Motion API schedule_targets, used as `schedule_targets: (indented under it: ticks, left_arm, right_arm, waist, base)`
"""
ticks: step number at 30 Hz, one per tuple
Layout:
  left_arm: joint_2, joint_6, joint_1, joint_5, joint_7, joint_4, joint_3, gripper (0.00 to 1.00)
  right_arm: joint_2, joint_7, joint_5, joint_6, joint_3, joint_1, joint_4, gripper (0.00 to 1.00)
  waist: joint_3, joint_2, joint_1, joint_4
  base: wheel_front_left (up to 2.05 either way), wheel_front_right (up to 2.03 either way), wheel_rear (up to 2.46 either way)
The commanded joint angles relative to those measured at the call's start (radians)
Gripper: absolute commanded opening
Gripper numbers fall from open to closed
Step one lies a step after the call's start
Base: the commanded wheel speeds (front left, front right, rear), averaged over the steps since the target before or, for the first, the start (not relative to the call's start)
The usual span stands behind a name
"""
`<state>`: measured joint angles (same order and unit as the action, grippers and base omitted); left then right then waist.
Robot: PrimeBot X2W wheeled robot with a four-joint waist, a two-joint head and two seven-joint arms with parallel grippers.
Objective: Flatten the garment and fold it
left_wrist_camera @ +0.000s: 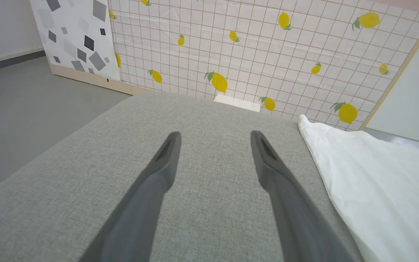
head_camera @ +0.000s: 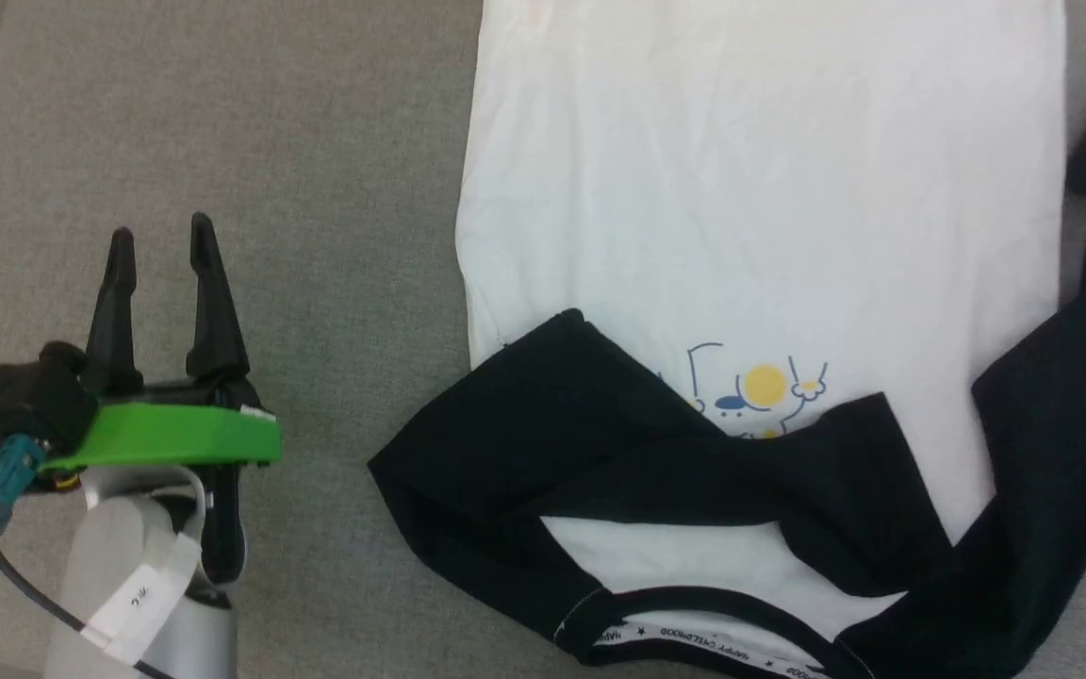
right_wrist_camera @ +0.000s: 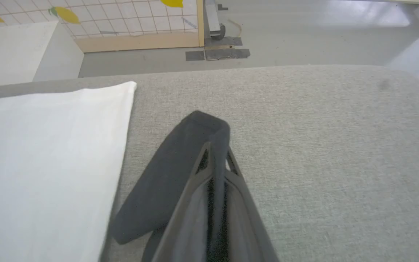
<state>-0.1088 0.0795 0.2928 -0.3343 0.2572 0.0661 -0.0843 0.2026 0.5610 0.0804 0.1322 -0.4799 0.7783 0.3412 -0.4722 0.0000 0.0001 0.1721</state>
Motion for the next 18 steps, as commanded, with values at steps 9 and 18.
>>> schedule_targets:
  ticks: [9, 18]
  left_arm:
    - [0.001, 0.022, -0.086, 0.022, 0.004, 0.042, -0.026, 1.00]
    - [-0.006, 0.031, -0.131, 0.025, 0.005, 0.051, -0.032, 1.00]
  right_arm:
    - [-0.068, -0.163, -0.060, -0.002, -0.099, -0.228, -0.204, 0.00]
    - [-0.132, -0.206, -0.111, -0.002, 0.049, -0.467, -0.625, 0.00]
  waist:
    - [0.186, 0.0000, -0.0001, -0.083]
    - [0.263, 0.0000, -0.0001, -0.126]
  base:
    - [0.00, 0.00, 0.00]
    - [0.00, 0.00, 0.00]
